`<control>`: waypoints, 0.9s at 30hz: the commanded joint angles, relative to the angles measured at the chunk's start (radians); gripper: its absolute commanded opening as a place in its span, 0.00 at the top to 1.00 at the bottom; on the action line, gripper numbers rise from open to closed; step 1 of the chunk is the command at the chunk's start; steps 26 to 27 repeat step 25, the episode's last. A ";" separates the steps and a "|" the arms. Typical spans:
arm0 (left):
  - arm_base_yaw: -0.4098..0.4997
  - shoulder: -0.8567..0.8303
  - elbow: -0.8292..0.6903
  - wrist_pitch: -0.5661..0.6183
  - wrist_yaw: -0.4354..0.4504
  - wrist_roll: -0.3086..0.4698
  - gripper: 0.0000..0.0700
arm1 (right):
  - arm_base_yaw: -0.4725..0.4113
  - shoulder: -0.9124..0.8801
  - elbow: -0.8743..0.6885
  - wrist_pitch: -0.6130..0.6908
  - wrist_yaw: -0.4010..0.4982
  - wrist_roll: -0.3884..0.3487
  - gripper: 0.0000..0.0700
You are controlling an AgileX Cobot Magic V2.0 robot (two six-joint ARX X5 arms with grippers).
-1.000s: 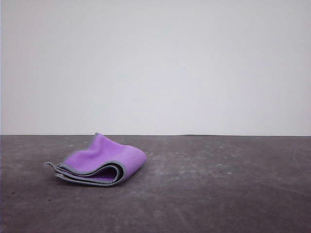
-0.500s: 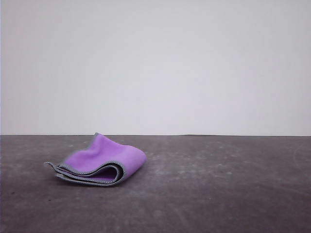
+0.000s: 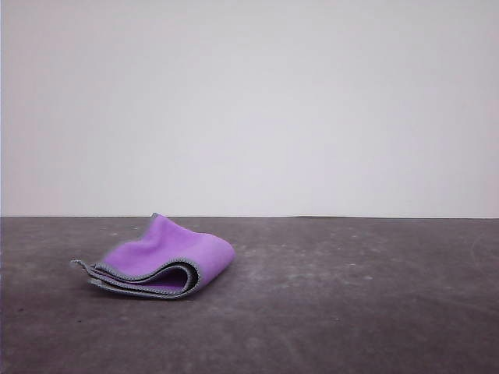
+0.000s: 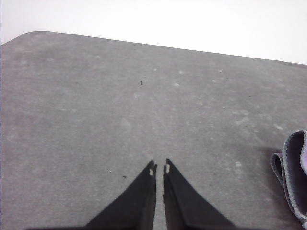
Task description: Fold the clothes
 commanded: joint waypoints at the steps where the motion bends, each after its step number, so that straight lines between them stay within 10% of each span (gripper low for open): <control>1: 0.000 0.000 -0.013 -0.023 -0.003 0.017 0.98 | -0.002 -0.002 -0.006 0.013 0.000 0.017 1.00; 27: 0.000 0.000 -0.013 -0.023 -0.003 0.017 0.98 | -0.002 -0.002 -0.006 0.013 0.000 0.017 1.00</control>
